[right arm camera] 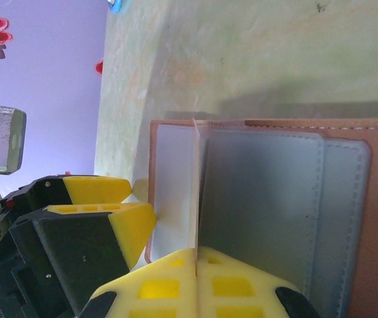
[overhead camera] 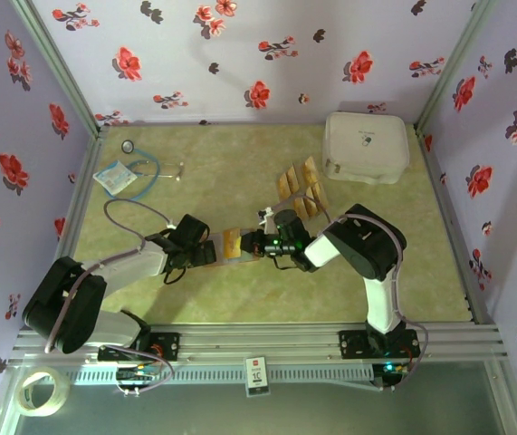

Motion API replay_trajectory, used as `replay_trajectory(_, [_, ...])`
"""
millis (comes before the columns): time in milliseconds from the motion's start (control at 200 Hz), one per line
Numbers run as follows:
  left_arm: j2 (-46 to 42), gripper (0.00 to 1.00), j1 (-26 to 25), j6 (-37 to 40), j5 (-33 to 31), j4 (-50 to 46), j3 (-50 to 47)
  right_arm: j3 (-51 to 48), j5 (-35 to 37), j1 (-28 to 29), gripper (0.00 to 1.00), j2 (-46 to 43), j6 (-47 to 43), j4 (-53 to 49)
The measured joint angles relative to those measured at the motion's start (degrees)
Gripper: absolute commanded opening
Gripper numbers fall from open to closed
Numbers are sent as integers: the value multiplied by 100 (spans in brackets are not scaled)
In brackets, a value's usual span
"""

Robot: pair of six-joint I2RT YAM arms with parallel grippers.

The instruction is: Put the credit cards into the card holder

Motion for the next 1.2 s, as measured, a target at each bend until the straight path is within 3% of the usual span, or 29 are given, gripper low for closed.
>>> replay_trajectory(650, [0, 100, -13, 2, -11, -2, 0, -39, 20, 0, 0, 0, 20, -33])
replay_trajectory(900, [0, 100, -13, 2, -11, -15, 0, -37, 85, 0, 21, -85, 4, -118])
replay_trajectory(1100, [0, 100, -24, 2, -15, -15, 0, -37, 146, 11, 21, -166, -7, -256])
replay_trajectory(1195, [0, 100, -24, 0, -15, -15, 0, -37, 175, 9, 16, -175, -11, -293])
